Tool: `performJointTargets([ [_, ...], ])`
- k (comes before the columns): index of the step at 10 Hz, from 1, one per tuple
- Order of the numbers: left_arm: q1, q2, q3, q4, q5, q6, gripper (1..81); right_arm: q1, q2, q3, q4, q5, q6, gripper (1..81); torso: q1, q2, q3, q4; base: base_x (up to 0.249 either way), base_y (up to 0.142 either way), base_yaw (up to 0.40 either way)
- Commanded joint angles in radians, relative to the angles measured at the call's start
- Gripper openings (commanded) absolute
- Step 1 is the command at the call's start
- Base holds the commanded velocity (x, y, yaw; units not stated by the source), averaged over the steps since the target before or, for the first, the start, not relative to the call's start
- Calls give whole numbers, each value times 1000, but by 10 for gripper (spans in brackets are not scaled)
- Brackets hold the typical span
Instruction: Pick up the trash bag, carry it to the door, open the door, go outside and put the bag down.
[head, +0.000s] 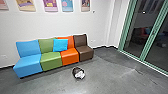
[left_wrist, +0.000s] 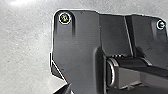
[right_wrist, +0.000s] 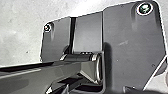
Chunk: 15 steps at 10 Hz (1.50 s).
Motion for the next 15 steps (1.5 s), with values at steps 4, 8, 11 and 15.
performJointTargets([
  [4,-44,-3,-4,8,55,5,811,15,4,7,-23,-63,-18,811,0,0,0,0,190,69,0],
  [8,-44,-5,-4,10,55,5,811,17,9,5,-24,-63,-18,811,0,0,0,0,190,32,0],
  [11,-44,-5,-4,10,55,5,811,15,9,5,-23,-63,-18,811,0,0,0,0,190,0,0],
  [15,-44,-10,-4,8,57,5,811,17,12,5,-23,-63,-20,811,0,0,0,0,190,0,0],
])
